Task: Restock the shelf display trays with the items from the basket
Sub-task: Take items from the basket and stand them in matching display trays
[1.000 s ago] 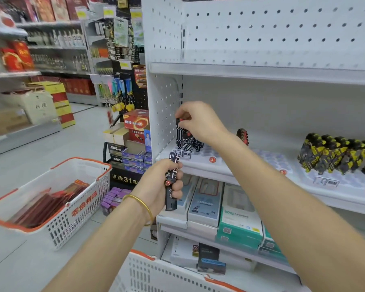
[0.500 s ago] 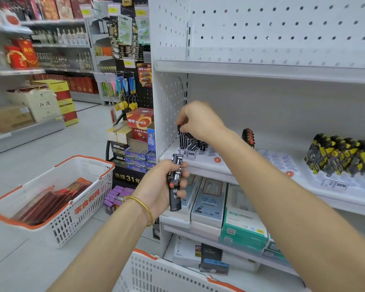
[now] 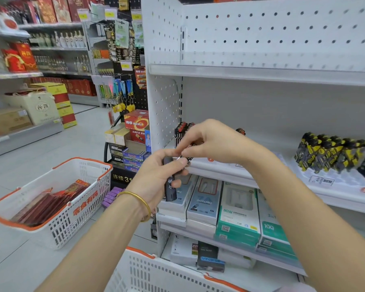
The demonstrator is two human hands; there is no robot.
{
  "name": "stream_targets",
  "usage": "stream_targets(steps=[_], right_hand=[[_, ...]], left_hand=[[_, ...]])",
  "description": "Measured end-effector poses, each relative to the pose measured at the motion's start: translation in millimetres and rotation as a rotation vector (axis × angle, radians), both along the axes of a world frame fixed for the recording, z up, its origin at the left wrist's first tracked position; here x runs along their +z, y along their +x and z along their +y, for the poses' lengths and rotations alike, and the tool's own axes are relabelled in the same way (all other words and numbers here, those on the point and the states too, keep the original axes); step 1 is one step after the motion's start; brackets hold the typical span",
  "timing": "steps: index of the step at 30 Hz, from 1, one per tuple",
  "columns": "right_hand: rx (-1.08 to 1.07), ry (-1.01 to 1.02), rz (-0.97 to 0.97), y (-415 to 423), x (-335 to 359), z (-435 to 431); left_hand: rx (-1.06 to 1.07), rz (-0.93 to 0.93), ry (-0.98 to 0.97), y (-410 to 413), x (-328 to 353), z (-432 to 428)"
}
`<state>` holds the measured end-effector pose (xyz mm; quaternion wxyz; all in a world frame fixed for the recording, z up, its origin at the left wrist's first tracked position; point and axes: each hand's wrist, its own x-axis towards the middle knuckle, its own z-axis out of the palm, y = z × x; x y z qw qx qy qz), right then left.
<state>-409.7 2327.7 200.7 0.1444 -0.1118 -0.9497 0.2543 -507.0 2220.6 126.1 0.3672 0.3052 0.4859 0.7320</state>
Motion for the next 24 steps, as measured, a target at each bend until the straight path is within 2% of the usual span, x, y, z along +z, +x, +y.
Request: stream_targets(steps=[3, 7, 12, 14, 19, 24], right_hand=[[-0.018, -0.188, 0.089, 13.8, -6.4, 5.0], [-0.066, -0.366, 0.110, 24.1, -14.8, 7.9], [-0.099, -0.599, 0.226, 25.4, -26.4, 5.1], [-0.134, -0.637, 0.255, 24.0, -33.2, 4.8], [-0.145, -0.685, 0.278, 23.2, -40.7, 7.8], [-0.139, -0.544, 0.332, 20.8, -36.5, 12.6]], left_hand=[[0.095, -0.020, 0.050, 4.3, 1.3, 4.2], [0.178, 0.020, 0.097, 8.1, 3.0, 9.8], [0.139, -0.009, 0.130, 14.8, 5.6, 12.8], [0.101, -0.052, 0.147, 18.5, 7.4, 14.2], [0.105, -0.003, 0.105, 21.1, 8.4, 18.2], [0.148, -0.064, 0.080, 20.0, 9.1, 21.8]])
